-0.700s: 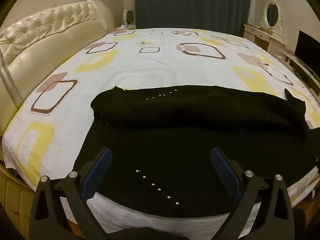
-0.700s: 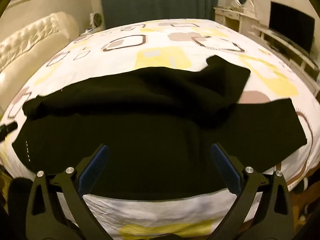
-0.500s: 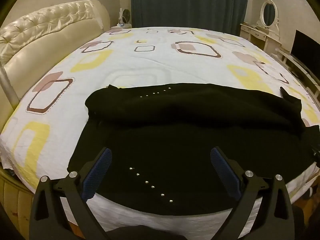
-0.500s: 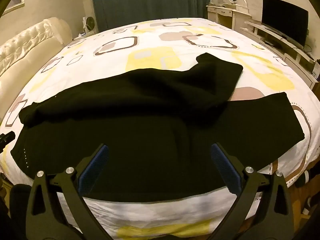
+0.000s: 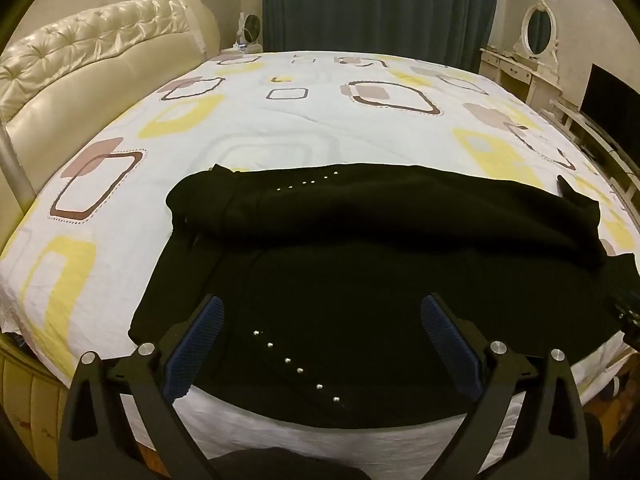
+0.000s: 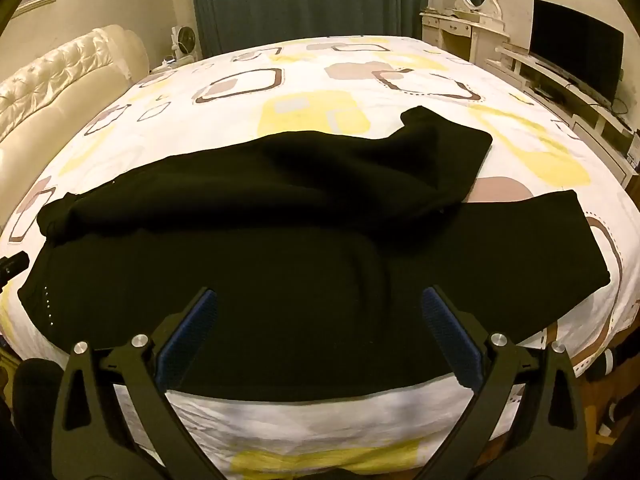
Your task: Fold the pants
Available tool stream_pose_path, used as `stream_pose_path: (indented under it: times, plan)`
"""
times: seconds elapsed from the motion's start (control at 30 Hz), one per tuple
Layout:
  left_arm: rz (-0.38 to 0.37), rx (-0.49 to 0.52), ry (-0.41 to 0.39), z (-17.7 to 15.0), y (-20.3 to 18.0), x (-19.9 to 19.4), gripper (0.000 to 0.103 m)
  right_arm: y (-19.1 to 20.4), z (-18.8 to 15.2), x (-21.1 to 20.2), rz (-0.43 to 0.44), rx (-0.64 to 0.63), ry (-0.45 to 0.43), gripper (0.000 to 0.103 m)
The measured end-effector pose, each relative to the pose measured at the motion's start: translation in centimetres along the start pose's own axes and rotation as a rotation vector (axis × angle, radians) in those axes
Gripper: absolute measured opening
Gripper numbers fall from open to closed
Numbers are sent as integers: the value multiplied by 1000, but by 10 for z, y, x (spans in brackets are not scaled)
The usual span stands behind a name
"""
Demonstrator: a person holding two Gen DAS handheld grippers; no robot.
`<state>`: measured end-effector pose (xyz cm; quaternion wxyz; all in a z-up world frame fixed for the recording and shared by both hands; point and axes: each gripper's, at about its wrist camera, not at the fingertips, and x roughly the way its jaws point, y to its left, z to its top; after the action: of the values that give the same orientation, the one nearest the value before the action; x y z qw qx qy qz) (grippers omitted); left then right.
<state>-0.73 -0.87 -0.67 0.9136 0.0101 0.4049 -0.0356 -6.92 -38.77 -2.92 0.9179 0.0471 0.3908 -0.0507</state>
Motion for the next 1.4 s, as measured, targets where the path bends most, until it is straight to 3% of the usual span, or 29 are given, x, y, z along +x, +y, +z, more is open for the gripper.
stream_pose_path:
  times: [0.17,0.23,0.33,1.4]
  plan:
    - [-6,-3,-4,1,1,-3,98,52,-25,-3,-17,-27,-10,101]
    - [-3,-1,-9,1,0,-5,98,29,0,-11,0,41,10,101]
    - [-5,1,-11,1,0,-6,98,32,4,-15,0,40,-2,101]
    - [8,-8,-17,3,1,-4,98,32,7,-16,2,41,-3,101]
